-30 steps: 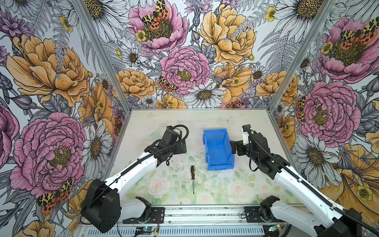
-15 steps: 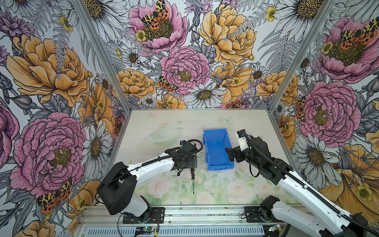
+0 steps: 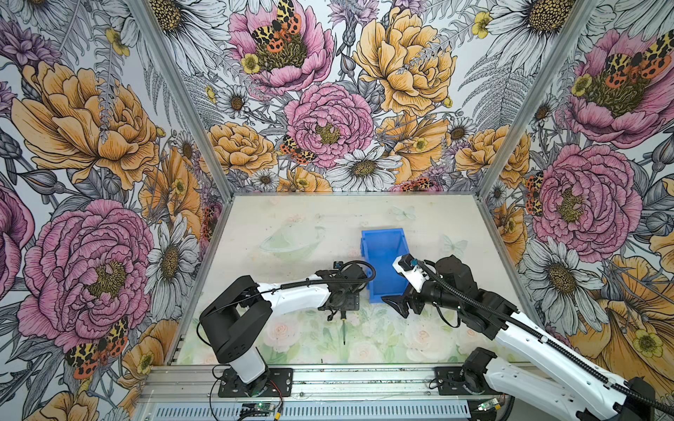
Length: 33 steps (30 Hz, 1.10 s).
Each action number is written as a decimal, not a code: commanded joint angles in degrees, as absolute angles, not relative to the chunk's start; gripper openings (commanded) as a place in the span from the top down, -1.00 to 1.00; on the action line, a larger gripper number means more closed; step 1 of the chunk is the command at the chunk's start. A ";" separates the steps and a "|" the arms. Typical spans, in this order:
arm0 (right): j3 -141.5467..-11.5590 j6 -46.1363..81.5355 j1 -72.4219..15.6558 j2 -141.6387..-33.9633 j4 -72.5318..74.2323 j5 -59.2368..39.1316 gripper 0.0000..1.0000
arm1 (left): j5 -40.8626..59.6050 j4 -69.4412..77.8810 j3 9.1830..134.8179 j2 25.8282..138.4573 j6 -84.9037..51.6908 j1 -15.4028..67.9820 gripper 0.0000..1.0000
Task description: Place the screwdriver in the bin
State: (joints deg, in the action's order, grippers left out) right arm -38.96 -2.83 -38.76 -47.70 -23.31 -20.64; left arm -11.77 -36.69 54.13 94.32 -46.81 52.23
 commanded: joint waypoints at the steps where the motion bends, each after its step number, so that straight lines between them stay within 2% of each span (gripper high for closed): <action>1: -38.10 -6.78 -39.33 -44.97 -21.58 -28.42 -0.99 | -13.42 -36.66 54.33 94.68 -49.19 53.04 -0.66; 11: -35.52 -8.21 -39.37 -38.54 -22.98 -29.34 -0.99 | -13.79 -35.91 53.27 96.48 -51.47 53.79 -0.25; 19: -34.96 -9.75 -39.37 -37.07 -23.34 -27.89 -0.99 | -13.70 -35.60 53.26 96.81 -53.08 53.97 0.24; 25: -34.91 -9.87 -39.37 -36.35 -23.40 -26.57 -0.99 | -13.51 -35.78 54.09 95.29 -53.06 53.98 0.74; 33: -35.29 -9.32 -39.28 -34.34 -23.39 -19.32 -0.99 | -17.32 -39.87 58.72 89.71 -51.17 53.96 0.84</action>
State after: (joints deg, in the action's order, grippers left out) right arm -35.07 -9.13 -39.09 -35.83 -23.55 -23.90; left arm -14.04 -38.24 55.20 93.62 -52.49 53.52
